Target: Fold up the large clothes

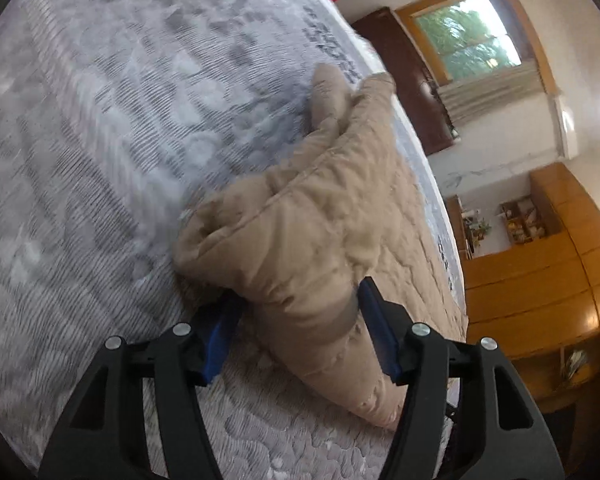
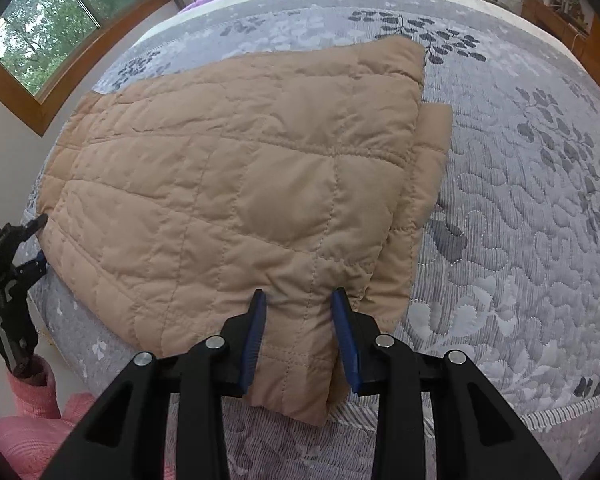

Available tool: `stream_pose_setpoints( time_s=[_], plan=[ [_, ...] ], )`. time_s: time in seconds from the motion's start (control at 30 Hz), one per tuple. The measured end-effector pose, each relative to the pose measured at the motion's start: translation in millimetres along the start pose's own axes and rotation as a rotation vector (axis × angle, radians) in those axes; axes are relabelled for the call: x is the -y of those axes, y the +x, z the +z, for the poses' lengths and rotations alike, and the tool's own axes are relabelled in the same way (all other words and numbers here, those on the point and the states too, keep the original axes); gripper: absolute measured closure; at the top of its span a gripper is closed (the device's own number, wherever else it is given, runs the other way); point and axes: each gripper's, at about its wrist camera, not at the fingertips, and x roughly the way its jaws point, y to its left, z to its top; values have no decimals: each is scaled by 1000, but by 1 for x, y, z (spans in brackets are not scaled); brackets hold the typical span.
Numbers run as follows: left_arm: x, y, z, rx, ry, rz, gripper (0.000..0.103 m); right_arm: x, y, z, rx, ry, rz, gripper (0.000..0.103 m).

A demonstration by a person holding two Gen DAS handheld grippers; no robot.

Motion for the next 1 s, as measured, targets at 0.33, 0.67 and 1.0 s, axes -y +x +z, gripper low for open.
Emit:
stream_pose_setpoints(
  time_s=[0.33, 0.67, 1.0],
  plan=[
    [-10, -16, -9, 95, -3, 63, 40, -3, 3, 4, -15, -17, -9, 69],
    [-9, -1, 8, 158, -19, 60, 65, 0, 9, 7, -27, -16, 2, 69],
    [-2, 1, 6, 164, 48, 101, 75, -1, 21, 7, -3, -10, 16, 68]
  ],
)
